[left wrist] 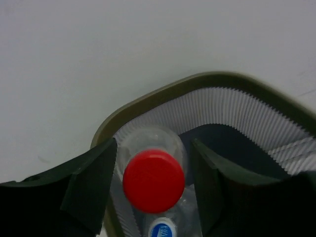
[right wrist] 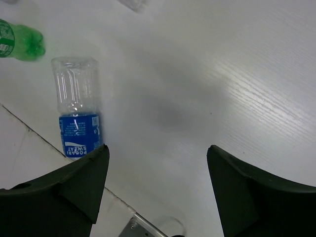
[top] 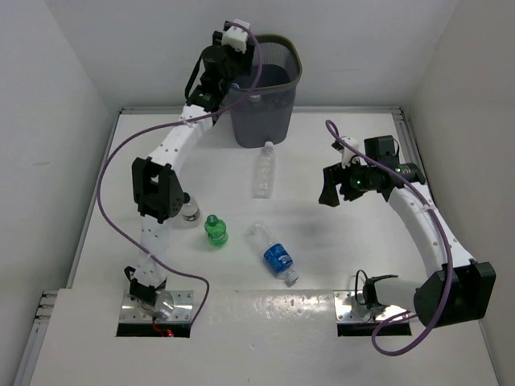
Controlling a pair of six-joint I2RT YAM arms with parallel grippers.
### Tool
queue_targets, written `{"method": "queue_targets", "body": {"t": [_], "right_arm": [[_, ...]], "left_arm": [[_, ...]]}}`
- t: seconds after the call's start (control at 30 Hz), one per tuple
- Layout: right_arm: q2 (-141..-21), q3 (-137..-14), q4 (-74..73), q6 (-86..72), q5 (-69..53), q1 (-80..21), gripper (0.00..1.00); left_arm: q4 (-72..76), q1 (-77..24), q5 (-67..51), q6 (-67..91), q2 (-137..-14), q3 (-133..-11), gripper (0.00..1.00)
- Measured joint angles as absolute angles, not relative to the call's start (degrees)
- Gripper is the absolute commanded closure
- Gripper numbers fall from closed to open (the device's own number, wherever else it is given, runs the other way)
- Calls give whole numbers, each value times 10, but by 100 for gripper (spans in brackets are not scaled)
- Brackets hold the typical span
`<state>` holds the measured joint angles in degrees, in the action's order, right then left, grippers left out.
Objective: Put the plastic bottles in the bin
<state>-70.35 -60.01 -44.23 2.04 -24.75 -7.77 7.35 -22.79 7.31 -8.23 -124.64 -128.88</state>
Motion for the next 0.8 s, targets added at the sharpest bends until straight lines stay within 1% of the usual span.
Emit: {"method": "queue_targets", "body": {"t": [0.03,0.13,0.23,0.33,0.43,0.57,0.7,0.8], "right_arm": [[-704,-600,-442,22,-246,-78,21],[-704,-600,-445,29,-246,-81,21],[-704,-600,-453,31,-246,-99,21],[-709,-600,-456,32,-247,-138,21],[-730,-608,-464,32,-246,-208,21],[-806,-659,-484,26,-240,-319,21],[-919,-730,-515,-2,-241,-404,21],[-1008,-788,-522,-37,-236,-435,21]], "left_arm": [[71,-216,70,-71,-1262,-1292,0],[69,-185,58,-40,-1293,-1303,0],[60,-169,49,-31,-1293,-1317,0],[58,-171,36,-27,-1280,-1349,0],[43,-178,32,-25,-1223,-1344,0],[18,-187,53,-30,-1050,-1232,0],[15,-187,103,-14,-812,-1042,0],[-7,-178,131,6,-658,-911,0]]}}
